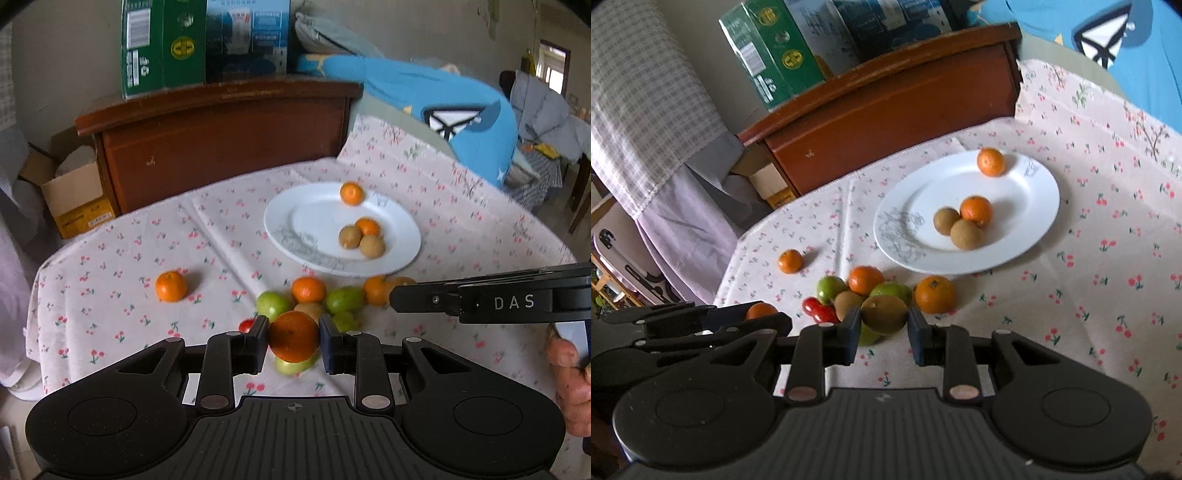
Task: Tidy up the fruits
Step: 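Close left gripper on the large orange while right gripper grasps the brown fruit, then carry the orange and brown fruit onto the white plate and open both grippers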
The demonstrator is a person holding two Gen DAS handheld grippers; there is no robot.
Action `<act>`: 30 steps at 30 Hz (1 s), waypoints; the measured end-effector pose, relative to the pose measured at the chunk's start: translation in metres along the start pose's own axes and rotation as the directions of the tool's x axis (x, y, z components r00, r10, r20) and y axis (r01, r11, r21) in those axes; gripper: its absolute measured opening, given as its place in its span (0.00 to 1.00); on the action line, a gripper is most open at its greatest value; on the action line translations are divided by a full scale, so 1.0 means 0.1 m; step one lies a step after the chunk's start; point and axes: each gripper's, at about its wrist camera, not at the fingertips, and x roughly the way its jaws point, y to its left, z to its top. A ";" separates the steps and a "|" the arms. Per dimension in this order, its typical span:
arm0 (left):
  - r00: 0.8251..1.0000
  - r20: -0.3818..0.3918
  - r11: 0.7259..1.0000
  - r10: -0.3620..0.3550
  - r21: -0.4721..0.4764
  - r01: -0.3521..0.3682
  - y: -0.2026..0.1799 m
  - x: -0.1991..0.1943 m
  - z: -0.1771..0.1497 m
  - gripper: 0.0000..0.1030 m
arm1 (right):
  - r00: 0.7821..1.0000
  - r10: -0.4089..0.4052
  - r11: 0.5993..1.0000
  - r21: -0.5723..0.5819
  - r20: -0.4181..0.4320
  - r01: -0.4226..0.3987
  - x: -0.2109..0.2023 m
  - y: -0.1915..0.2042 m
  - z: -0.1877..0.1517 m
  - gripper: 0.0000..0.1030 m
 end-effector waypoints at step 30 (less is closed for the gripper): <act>1.000 0.006 0.991 -0.014 -0.135 0.015 -0.04 0.58 0.75 0.25 | 0.995 -0.074 0.992 0.111 0.062 0.067 -0.04 -0.56 0.86 0.26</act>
